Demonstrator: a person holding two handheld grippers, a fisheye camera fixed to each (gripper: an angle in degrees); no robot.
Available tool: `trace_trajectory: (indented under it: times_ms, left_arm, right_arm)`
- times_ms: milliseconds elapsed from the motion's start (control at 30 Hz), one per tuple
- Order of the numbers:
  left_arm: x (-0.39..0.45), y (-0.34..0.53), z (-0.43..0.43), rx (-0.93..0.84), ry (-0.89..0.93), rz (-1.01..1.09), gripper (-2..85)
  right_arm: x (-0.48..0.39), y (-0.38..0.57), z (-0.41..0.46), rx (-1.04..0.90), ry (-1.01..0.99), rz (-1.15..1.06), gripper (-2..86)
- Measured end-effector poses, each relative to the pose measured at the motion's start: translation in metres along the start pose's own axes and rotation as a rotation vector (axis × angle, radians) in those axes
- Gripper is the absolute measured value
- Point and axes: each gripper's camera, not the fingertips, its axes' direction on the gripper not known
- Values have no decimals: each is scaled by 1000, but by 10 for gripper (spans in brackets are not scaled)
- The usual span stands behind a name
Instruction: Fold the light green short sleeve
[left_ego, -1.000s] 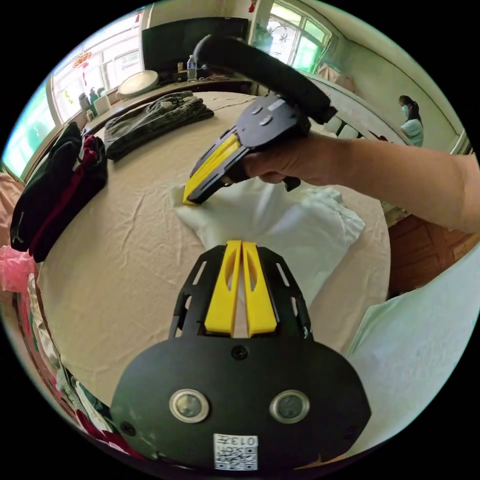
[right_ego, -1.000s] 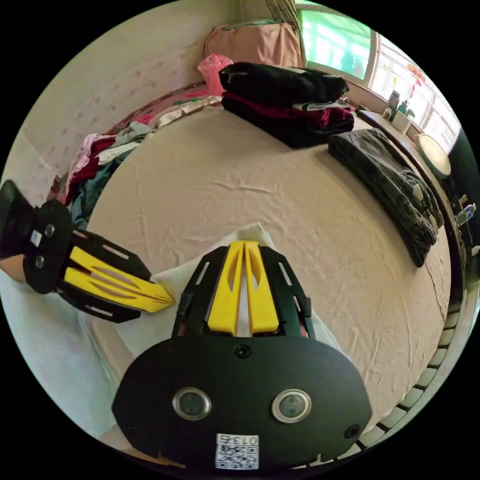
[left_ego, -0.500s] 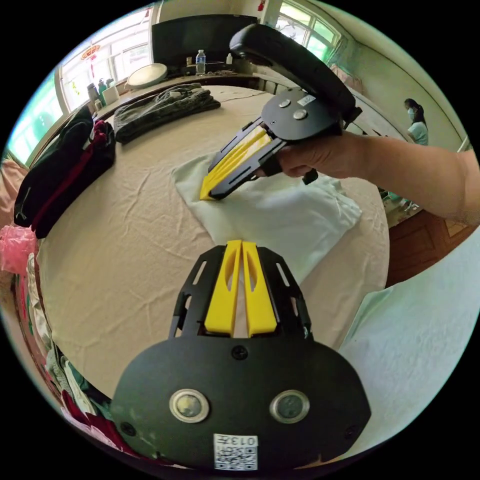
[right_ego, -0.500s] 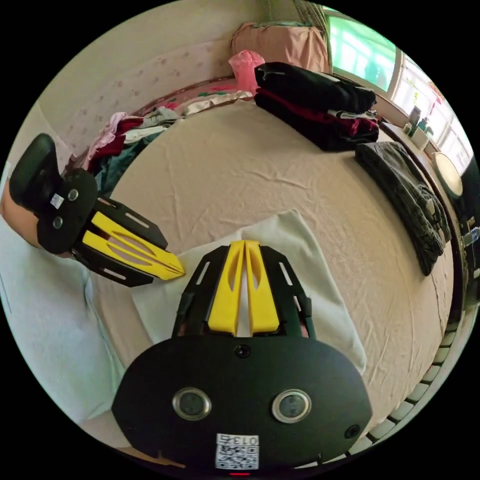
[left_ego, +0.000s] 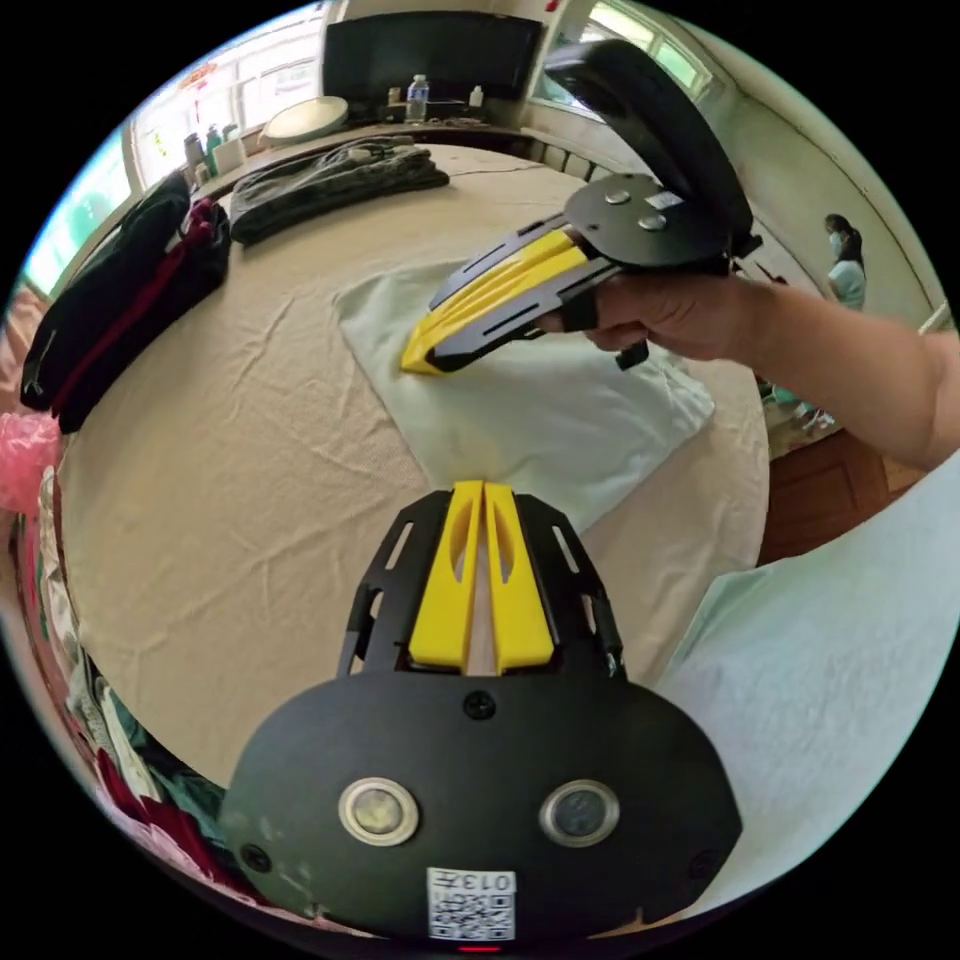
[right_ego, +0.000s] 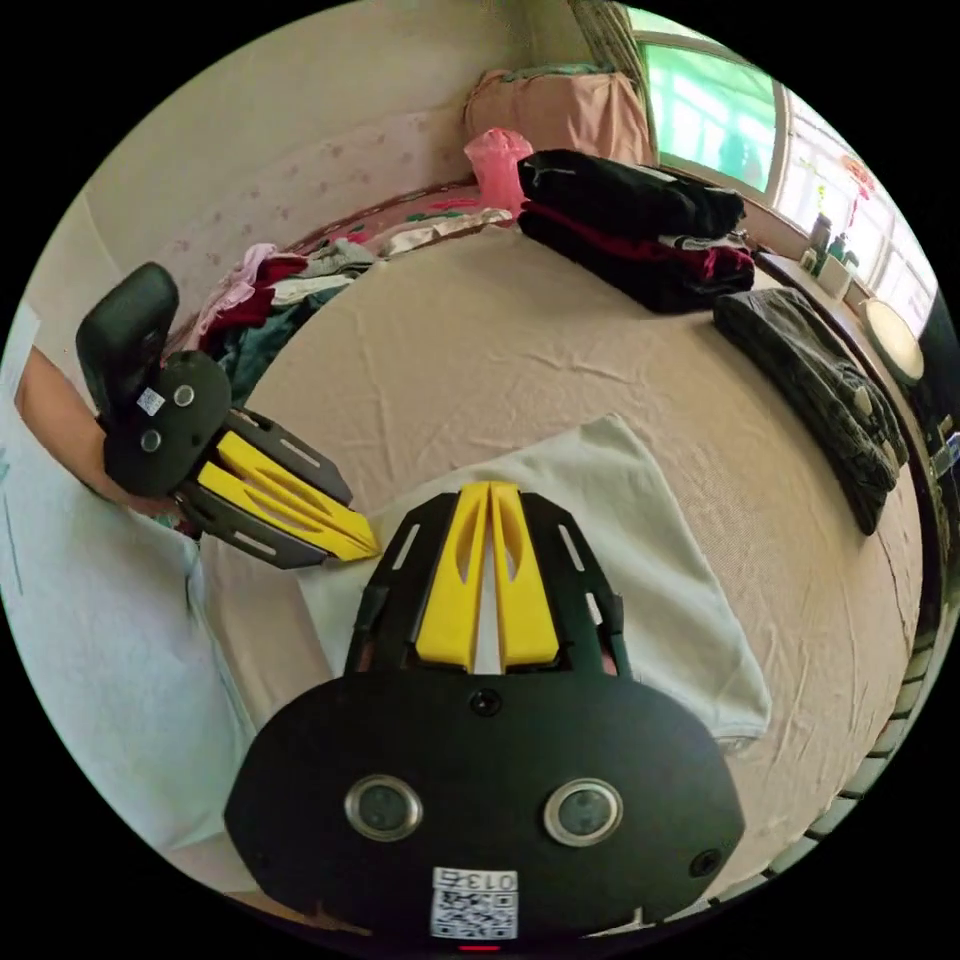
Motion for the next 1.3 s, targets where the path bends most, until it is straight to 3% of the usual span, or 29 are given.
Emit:
trace_trajectory:
  times_ms: [100,233,367,700,833,1067,1300]
  left_arm:
    - [-17,0,-8,43,49,-55,6]
    - [-47,7,-14,86,95,-176,40]
    - [-73,5,5,65,230,-270,67]
    - [-104,-13,22,22,271,-279,70]
    - [-120,-21,21,63,271,-306,89]
    - [-173,-61,40,85,391,-373,130]
    - [-190,-93,59,33,438,-329,124]
  right_arm:
    - [16,-1,-20,16,-59,61,7]
    - [47,8,-51,131,70,130,22]
    - [95,-5,-44,47,-6,150,59]
    - [122,-71,26,-255,-114,-120,93]
    - [123,-69,24,-251,-116,-123,95]
    - [172,39,-68,81,-105,305,119]
    - [188,180,-84,170,-37,661,131]
